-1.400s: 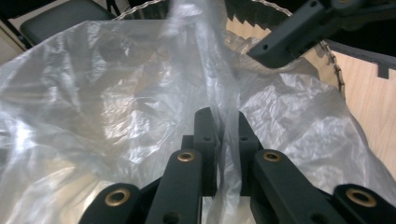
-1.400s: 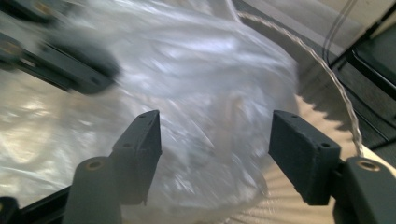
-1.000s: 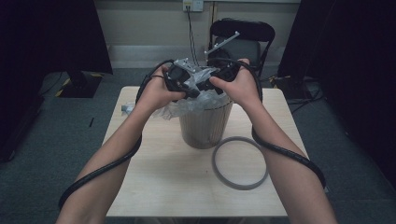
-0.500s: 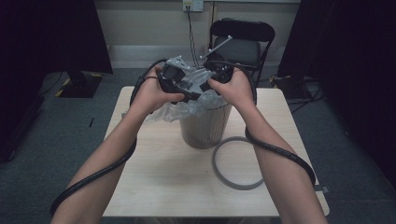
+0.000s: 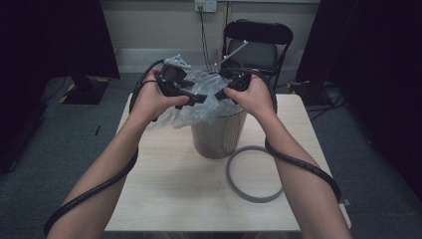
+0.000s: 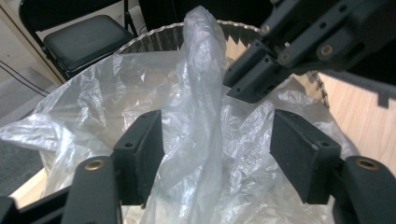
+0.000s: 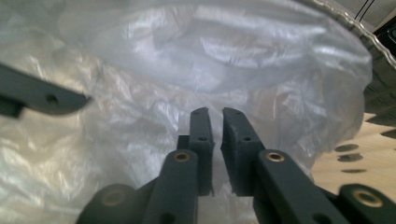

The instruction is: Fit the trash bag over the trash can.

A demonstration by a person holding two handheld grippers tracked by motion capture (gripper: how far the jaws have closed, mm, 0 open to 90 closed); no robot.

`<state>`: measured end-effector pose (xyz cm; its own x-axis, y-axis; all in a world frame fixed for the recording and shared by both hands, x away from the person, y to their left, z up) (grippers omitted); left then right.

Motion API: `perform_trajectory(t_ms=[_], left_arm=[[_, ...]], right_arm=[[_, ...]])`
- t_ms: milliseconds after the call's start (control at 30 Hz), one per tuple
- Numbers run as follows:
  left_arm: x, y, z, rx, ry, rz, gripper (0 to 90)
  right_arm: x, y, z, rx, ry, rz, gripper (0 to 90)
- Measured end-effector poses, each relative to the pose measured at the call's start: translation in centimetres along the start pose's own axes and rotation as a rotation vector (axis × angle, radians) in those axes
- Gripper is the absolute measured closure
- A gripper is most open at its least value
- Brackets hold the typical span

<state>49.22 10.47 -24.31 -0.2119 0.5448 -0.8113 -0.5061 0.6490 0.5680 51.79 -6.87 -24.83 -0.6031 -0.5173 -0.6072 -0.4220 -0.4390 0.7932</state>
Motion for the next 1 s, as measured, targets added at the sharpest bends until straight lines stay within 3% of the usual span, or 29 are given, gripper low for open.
perform_trajectory(t_ms=[300, 400, 533, 567, 733, 800, 933, 1000], left_arm=[[-0.8, 2.1, 0.6, -0.047, 0.047, -0.013, 28.4], [-0.4, 2.6, 0.6, -0.046, 0.055, 0.004, 33.0], [0.2, 2.6, 0.5, -0.012, 0.053, 0.006, 49.3], [0.3, 2.5, 0.5, -0.006, 0.05, 0.009, 61.6], [0.3, 2.0, 0.9, -0.019, 0.05, -0.009, 86.0], [0.3, 1.8, 1.0, -0.025, 0.05, -0.014, 89.5], [0.1, 0.5, 0.9, -0.006, 0.045, -0.004, 90.0], [-0.1, -0.6, 0.5, 0.016, 0.024, 0.007, 90.0]], right_arm=[[0.8, 0.2, -0.3, -0.001, -0.011, 0.015, 87.8], [1.1, 0.1, -0.3, 0.006, -0.01, 0.019, 87.6], [1.4, 0.2, -0.4, 0.009, -0.007, 0.017, 84.7], [1.4, 0.4, -0.4, 0.007, -0.009, 0.014, 81.8], [1.2, 1.2, -0.4, 0.011, 0.001, -0.044, 51.6], [1.1, 1.6, -0.4, 0.031, 0.008, -0.063, 40.2], [0.8, 2.3, -0.3, 0.048, 0.027, -0.088, 33.3], [0.5, 3.0, -0.2, 0.059, 0.067, -0.099, 30.0]])
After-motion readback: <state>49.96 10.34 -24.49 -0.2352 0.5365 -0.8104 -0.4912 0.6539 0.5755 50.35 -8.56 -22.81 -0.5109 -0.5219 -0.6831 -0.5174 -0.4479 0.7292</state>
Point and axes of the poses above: each handheld gripper's, and its own axes: y roughly backward along the jaws, x roughly out of its underside, z roughly to its left, the point moved 3 cm from there along -y, roughly forward along the jaws, and after that the axes turned 8 degrees about -y, right-handed, at the moved point
